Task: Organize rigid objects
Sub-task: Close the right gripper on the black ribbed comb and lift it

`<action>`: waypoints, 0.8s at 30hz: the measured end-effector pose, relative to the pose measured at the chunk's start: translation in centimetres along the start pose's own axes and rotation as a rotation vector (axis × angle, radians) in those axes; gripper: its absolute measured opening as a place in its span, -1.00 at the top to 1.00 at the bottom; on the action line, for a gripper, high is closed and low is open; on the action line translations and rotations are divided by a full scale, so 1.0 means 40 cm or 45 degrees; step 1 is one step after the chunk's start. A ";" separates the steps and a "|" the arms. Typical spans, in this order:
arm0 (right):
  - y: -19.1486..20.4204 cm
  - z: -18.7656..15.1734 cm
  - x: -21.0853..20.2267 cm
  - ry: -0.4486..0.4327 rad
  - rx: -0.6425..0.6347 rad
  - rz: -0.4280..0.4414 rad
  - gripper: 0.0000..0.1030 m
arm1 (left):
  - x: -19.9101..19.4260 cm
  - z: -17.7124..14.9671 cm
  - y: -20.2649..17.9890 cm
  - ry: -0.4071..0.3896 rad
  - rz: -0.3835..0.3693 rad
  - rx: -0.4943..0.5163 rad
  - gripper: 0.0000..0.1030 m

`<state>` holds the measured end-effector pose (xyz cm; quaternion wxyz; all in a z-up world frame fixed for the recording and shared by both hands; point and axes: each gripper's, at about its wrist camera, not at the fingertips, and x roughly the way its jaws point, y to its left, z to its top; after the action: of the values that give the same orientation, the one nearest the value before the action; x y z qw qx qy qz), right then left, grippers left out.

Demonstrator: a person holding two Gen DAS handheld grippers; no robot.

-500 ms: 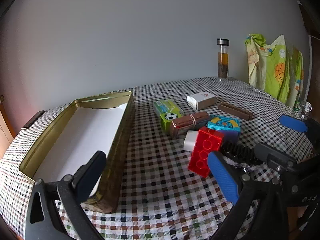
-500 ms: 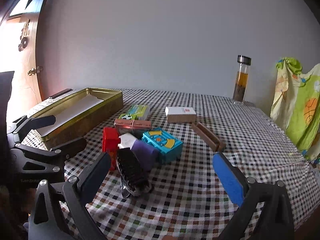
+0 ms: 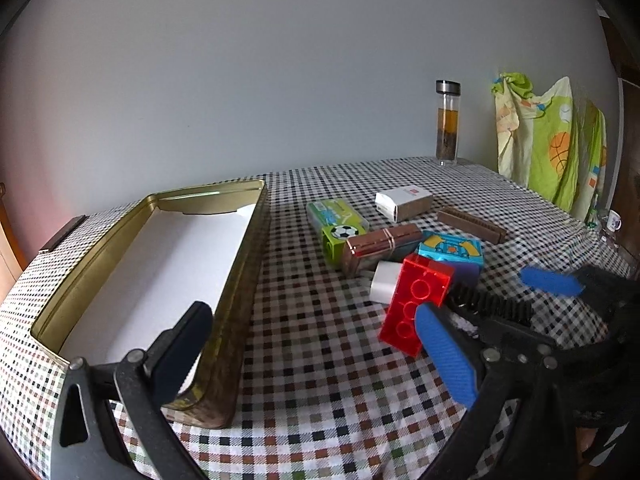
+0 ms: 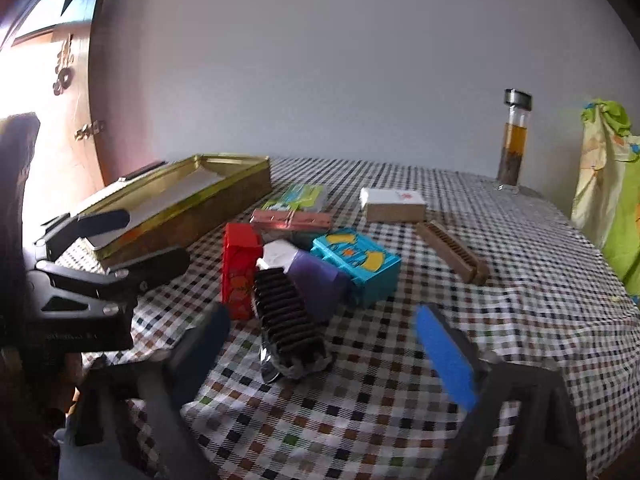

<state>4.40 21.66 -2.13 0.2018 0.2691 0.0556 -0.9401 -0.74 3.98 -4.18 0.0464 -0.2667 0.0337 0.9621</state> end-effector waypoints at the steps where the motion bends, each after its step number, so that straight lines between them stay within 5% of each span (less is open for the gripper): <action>1: 0.001 -0.001 0.009 0.026 0.002 0.021 -0.32 | 0.000 0.000 0.001 0.000 -0.003 -0.001 -0.99; 8: 0.007 -0.011 0.025 0.060 0.015 0.127 0.40 | 0.002 0.002 -0.010 -0.001 -0.013 0.027 -0.99; 24: -0.052 0.024 -0.020 -0.157 0.122 0.011 0.41 | 0.042 0.032 -0.082 0.037 -0.054 0.147 -0.99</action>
<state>3.69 23.60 -0.90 0.1956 0.2202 -0.0032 -0.9556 -2.48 7.47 -4.11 0.0815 -0.2782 0.0843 0.9534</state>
